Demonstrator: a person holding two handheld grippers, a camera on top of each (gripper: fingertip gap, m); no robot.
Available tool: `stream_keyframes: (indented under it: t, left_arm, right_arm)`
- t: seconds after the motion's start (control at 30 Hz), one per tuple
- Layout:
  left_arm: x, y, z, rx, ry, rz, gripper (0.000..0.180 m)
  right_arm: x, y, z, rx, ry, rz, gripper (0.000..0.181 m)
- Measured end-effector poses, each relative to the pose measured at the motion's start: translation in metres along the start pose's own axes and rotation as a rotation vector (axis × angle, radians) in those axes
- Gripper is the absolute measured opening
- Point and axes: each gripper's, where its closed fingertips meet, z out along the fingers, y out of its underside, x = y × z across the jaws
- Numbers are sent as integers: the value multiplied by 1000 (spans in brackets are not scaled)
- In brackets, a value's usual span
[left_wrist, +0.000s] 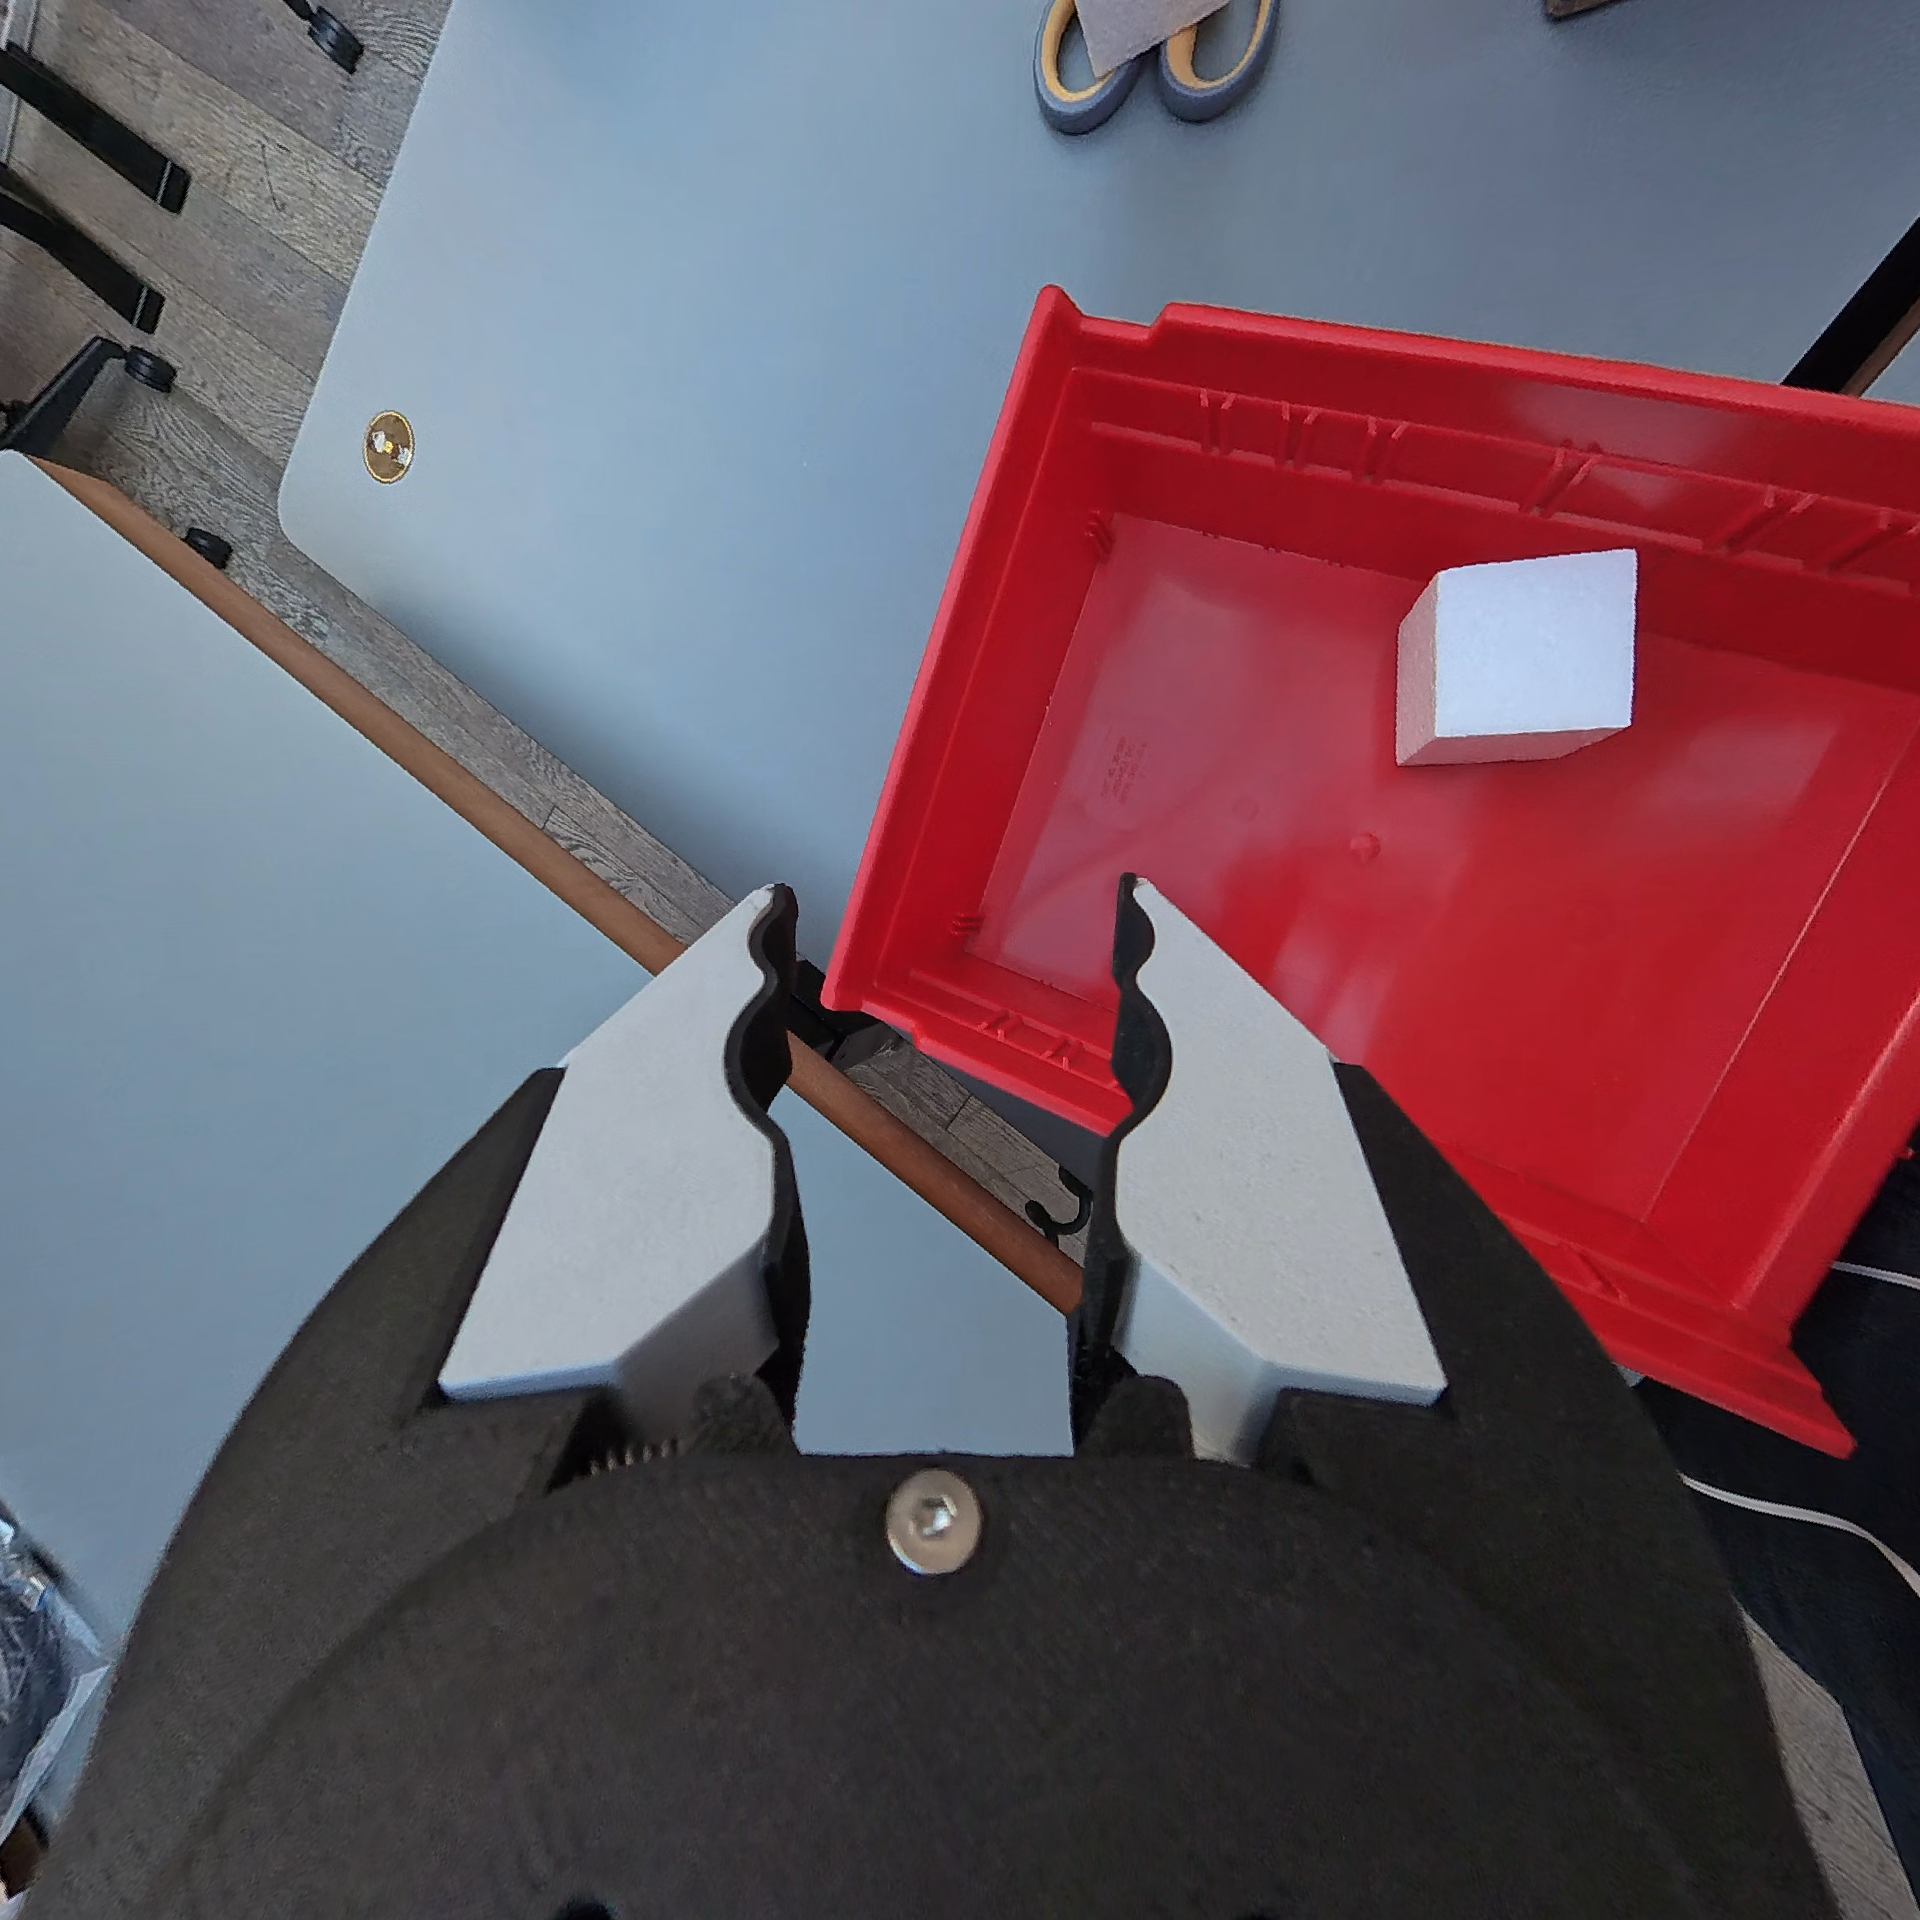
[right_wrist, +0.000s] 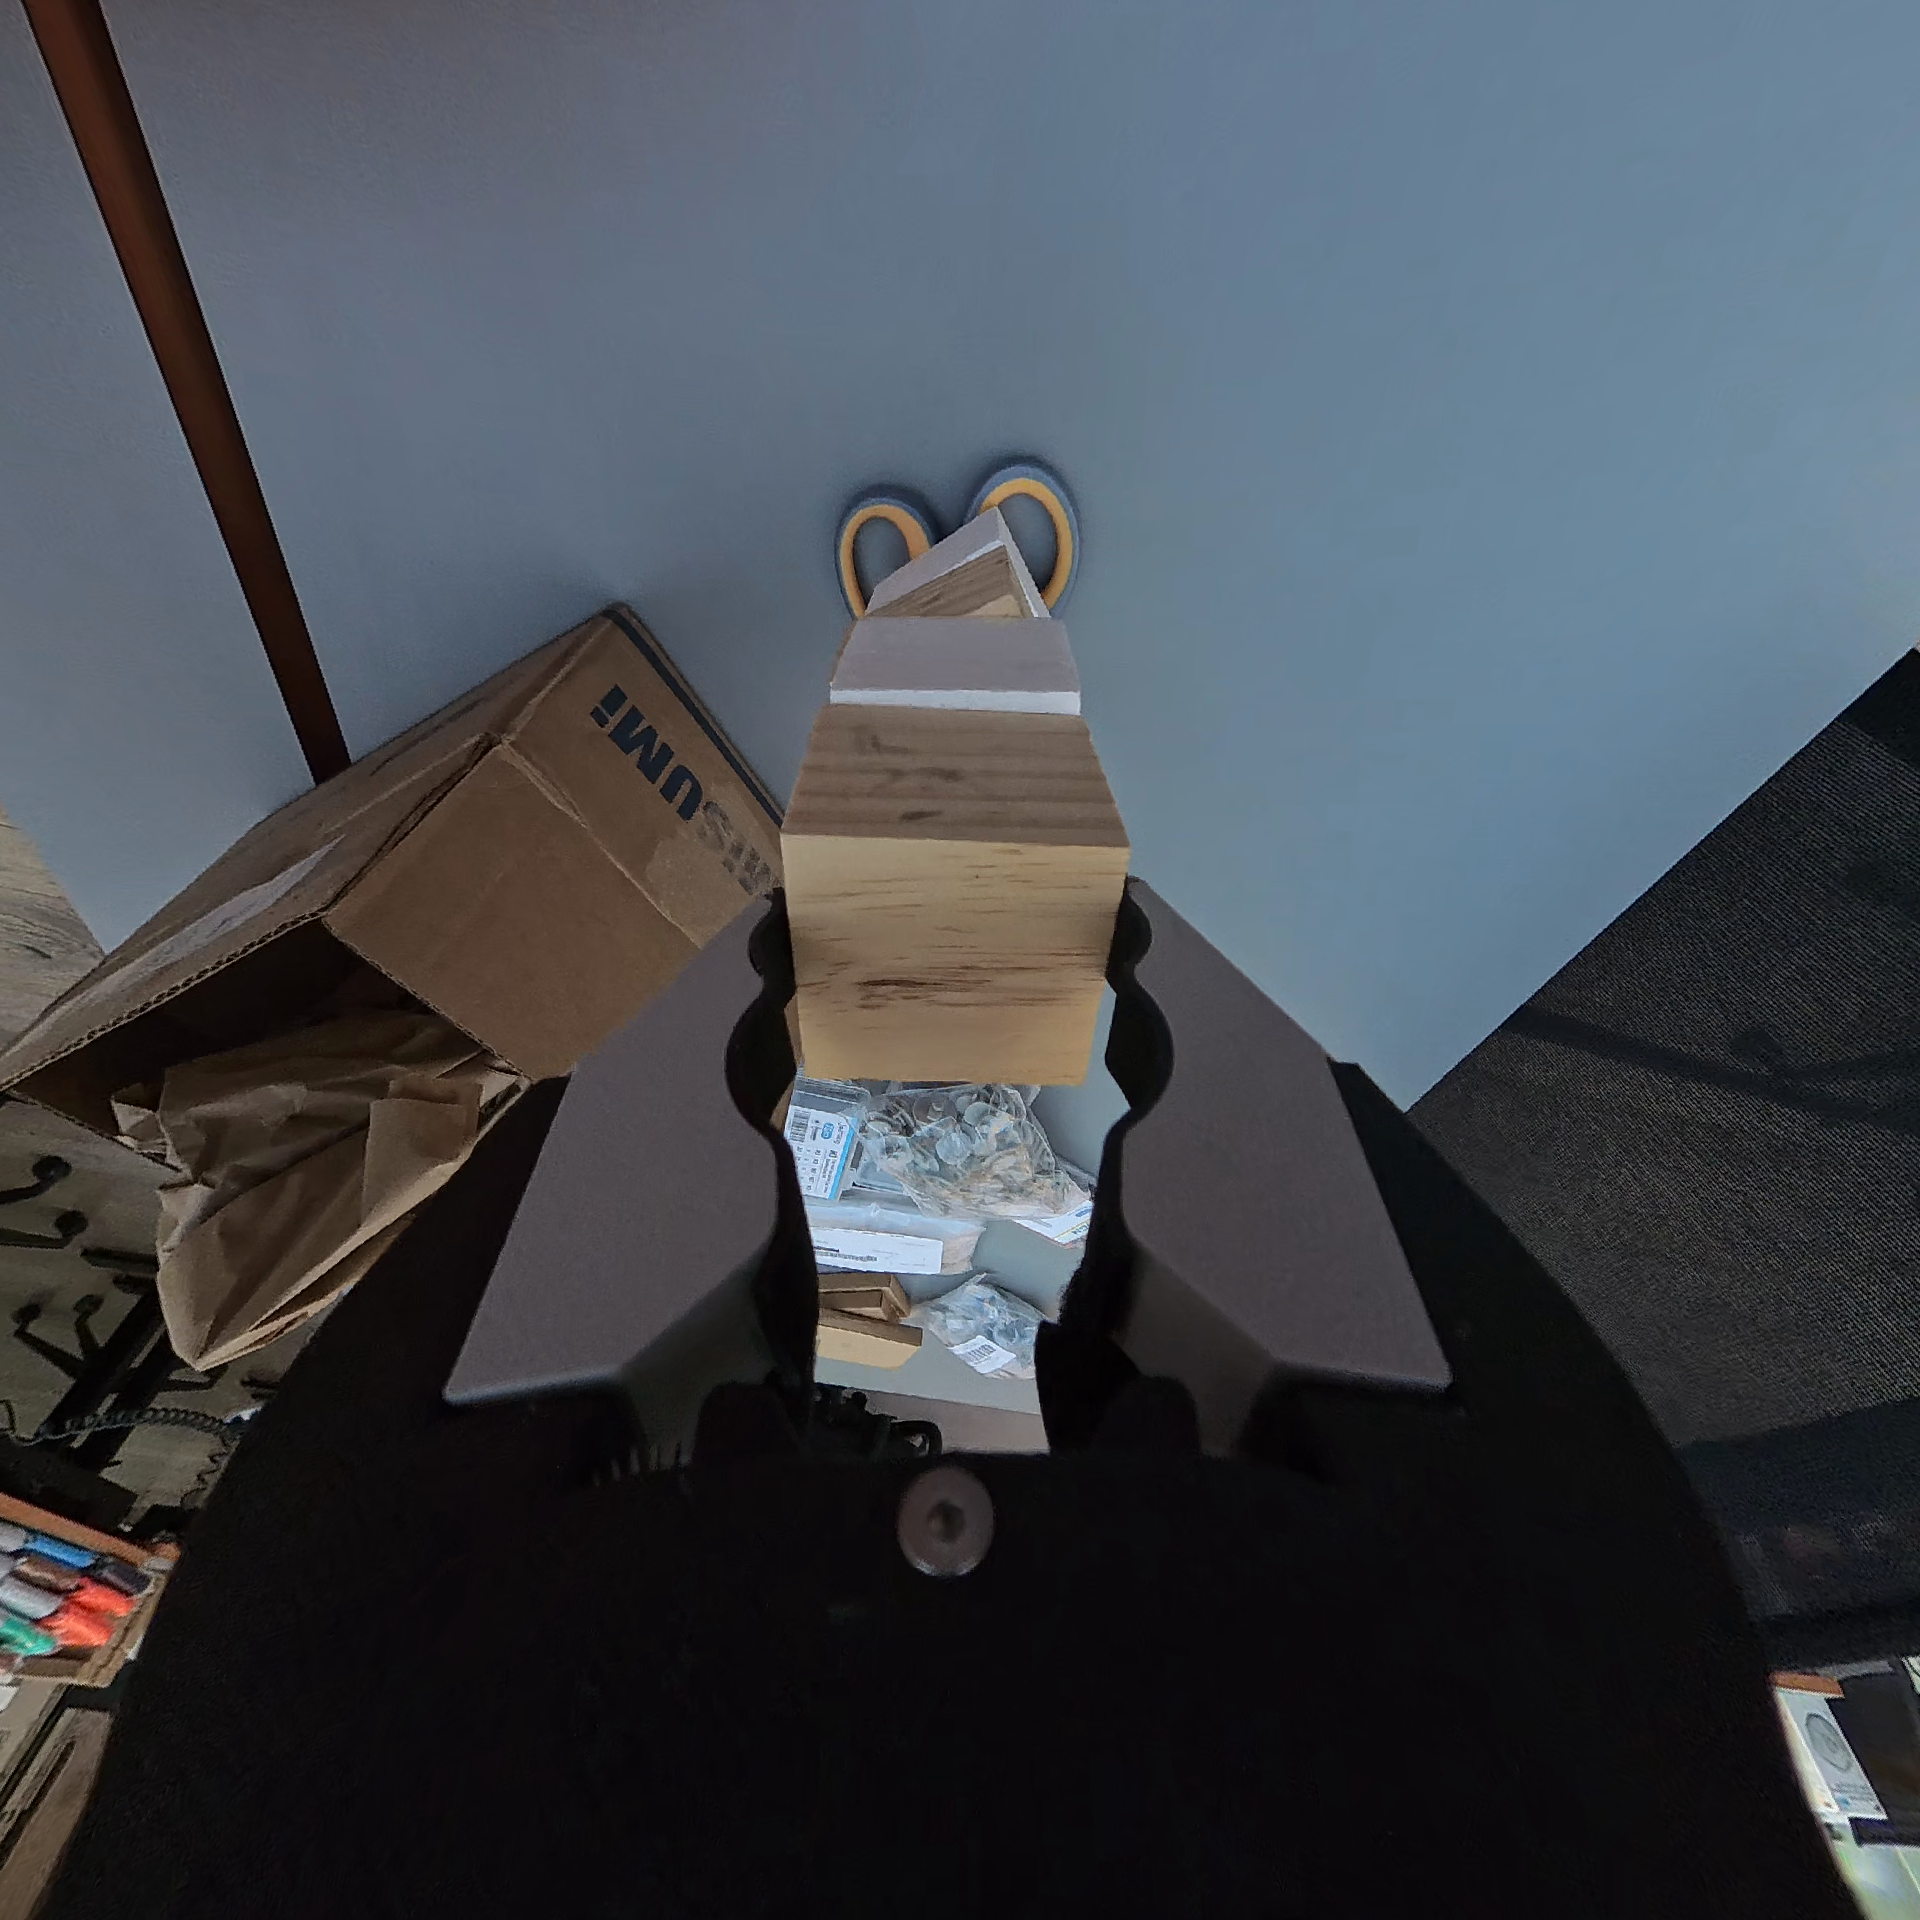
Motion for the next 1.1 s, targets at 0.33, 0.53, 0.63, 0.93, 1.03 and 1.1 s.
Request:
stream_keyframes:
  t: [0.33, 0.53, 0.63, 0.93, 1.03, 1.1]
  left_arm:
    - [-1, -2, 3, 6, 11, -3, 60]
    - [-1, -4, 1, 12, 14, -1, 60]
    - [-2, -6, -1, 17, 19, -3, 60]
    - [19, -14, 11, 35, 84, 3, 62]
    - [27, -19, 14, 45, 104, 18, 63]
    - [33, -23, 15, 52, 122, 20, 63]
  right_arm:
    - [-3, -4, -3, 12, -7, 14, 68]
    - [-3, -5, -4, 17, 3, 16, 75]
    - [-4, -6, -7, 29, 20, 18, 76]
    - [-13, -8, -32, 78, 129, 31, 83]
    - [-18, -7, -39, 81, 154, 38, 83]
    - [-21, -7, -43, 81, 173, 45, 83]
